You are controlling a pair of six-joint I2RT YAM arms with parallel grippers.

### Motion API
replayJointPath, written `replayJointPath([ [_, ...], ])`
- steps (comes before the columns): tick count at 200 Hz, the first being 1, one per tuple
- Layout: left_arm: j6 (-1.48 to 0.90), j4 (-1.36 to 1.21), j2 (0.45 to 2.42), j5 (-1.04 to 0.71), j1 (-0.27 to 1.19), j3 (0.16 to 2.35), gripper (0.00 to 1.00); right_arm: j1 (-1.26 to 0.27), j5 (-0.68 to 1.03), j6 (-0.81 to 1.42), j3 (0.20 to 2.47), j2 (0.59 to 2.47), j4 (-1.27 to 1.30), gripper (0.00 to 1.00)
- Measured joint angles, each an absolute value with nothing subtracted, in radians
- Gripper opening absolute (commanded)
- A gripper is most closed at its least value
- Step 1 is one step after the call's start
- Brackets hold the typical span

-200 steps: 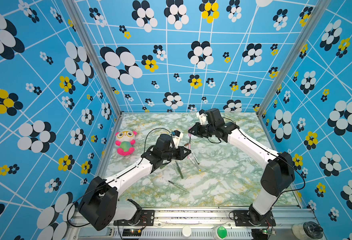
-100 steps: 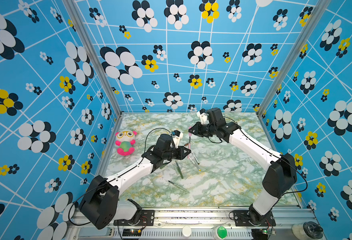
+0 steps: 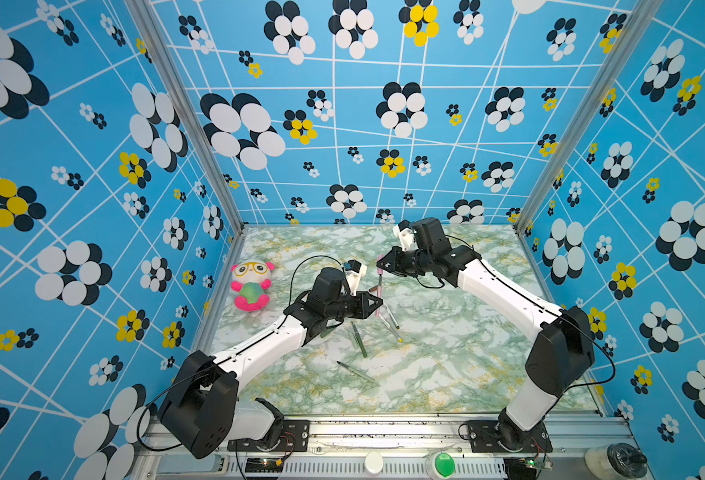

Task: Insert the pens into the pen caps
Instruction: 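Push the pink cap onto the pen tip with the right gripper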

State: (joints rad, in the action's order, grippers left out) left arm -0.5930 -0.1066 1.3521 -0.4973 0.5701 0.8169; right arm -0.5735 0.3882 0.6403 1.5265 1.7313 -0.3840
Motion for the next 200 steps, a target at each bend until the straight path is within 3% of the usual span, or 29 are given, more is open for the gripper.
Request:
replayJointPath([
  [200, -0.593, -0.118, 1.333, -0.441, 0.569, 0.813, 0.00, -0.596, 0.381, 0.548, 1.498, 1.705, -0.321, 0.03],
])
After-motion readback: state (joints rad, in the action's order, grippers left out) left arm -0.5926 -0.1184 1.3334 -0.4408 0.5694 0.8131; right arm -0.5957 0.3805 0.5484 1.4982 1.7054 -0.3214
